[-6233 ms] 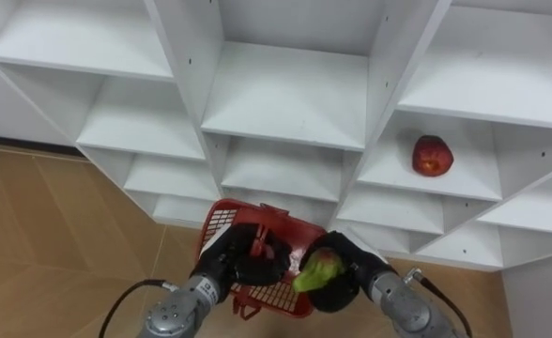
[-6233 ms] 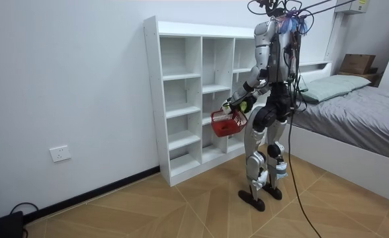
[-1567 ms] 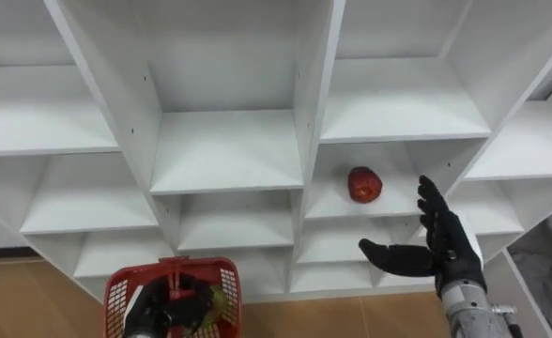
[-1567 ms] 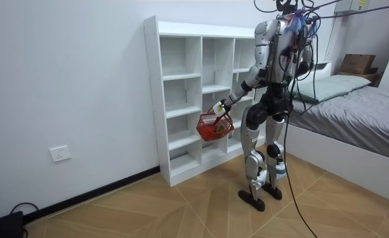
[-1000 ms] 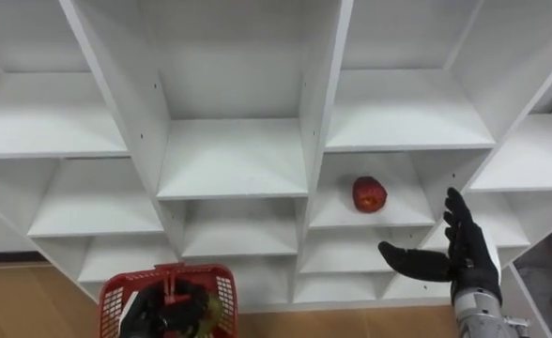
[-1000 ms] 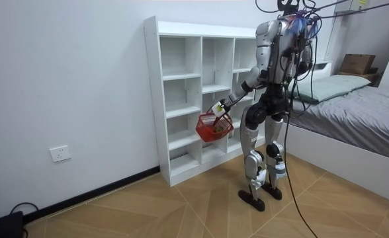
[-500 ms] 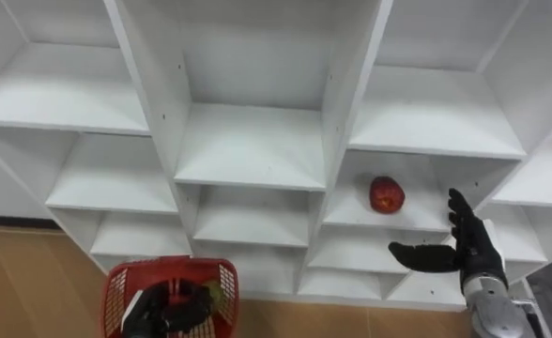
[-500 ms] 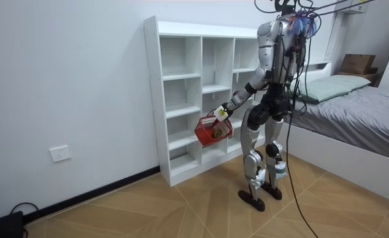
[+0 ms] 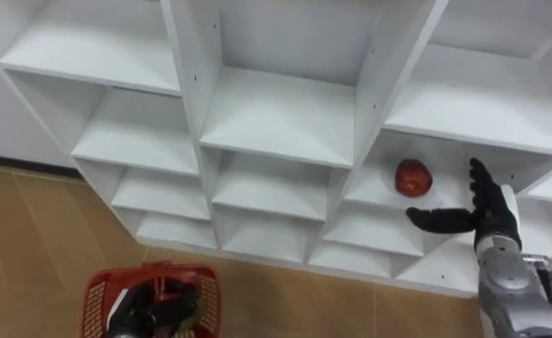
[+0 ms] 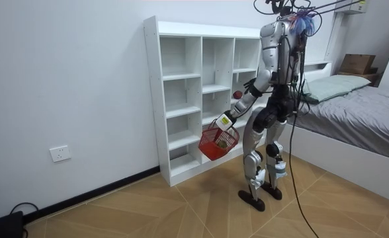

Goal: Collect fruits from the closet

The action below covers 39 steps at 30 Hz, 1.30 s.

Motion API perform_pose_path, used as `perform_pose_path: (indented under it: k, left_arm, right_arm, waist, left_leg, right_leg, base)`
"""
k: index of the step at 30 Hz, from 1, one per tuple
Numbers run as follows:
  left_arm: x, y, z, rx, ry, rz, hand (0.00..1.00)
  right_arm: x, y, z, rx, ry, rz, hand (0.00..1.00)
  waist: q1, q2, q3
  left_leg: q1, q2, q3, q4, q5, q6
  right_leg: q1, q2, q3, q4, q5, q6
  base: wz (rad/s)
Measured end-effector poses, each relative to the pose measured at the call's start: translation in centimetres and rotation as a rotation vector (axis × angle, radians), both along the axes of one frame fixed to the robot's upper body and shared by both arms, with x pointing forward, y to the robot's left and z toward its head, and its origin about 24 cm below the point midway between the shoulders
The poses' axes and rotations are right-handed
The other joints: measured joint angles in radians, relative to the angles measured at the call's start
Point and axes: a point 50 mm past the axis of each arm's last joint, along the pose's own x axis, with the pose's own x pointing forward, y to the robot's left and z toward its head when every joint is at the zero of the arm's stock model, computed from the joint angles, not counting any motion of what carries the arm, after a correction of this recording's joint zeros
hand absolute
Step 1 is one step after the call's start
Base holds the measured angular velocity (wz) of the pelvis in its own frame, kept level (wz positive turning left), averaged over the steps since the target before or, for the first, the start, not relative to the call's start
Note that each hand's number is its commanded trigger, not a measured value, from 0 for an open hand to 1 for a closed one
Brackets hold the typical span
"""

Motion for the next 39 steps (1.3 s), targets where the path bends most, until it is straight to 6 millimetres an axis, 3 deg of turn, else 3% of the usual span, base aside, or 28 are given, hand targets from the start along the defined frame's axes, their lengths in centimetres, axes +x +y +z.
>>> perform_pose_path:
  k: [4,11,16,29,33,39]
  left_arm:
    - [0.1,-0.2,-0.4,0.005,0.027,-0.038,1.00]
    - [-0.2,-0.5,-0.6,-0.008,0.044,-0.054,1.00]
    - [-0.2,-0.6,-0.7,-0.012,0.058,-0.053,1.00]
    - [2.8,-1.3,0.4,-0.011,0.002,-0.093,1.00]
    - [3.0,-1.5,0.2,-0.014,0.015,-0.094,1.00]
    - [3.1,-1.5,0.1,-0.009,0.024,-0.097,1.00]
  right_arm:
    - [1.1,0.1,0.8,-0.024,-0.030,-0.014,0.00]
    - [3.0,-0.4,2.7,-0.064,-0.088,-0.041,0.00]
    - [3.2,-0.4,2.9,-0.075,-0.093,-0.043,0.00]
    - [4.5,-0.5,3.6,-0.120,-0.064,-0.064,0.00]
    - [5.9,-0.1,5.1,-0.126,-0.117,-0.060,0.00]
    - [6.2,-0.1,5.5,-0.129,-0.129,-0.065,0.00]
  waist:
    - [0.024,0.006,0.0021]
    - [0.027,0.007,0.0055]
    - [0.025,0.007,0.0057]
    - [0.027,0.000,0.0119]
    - [0.028,-0.008,0.0185]
    - [0.029,-0.016,0.0242]
  left_leg:
    - [-0.037,-0.005,0.005,-0.001,0.011,0.003]
    - [-0.098,-0.009,0.009,-0.005,0.024,0.005]
    - [-0.126,-0.009,0.011,-0.006,0.025,0.004]
    - [-0.171,-0.008,0.043,-0.020,0.033,0.007]
    - [-0.173,-0.007,0.058,-0.024,0.036,0.007]
    - [-0.173,-0.007,0.060,-0.026,0.036,0.008]
  right_leg:
    - [-0.054,-0.008,0.009,0.027,-0.001,-0.001]
    - [-0.127,-0.019,0.002,0.050,-0.004,-0.003]
    - [-0.159,-0.019,0.006,0.053,-0.004,-0.004]
    - [-0.235,-0.026,0.026,0.079,-0.003,-0.005]
    - [-0.249,-0.030,0.025,0.090,-0.004,-0.005]
    - [-0.249,-0.031,0.022,0.088,-0.004,-0.005]
  base:
    - [-0.04]
    - [0.01]
    - [0.00]
    - [-0.06]
    - [-0.09]
    - [0.00]
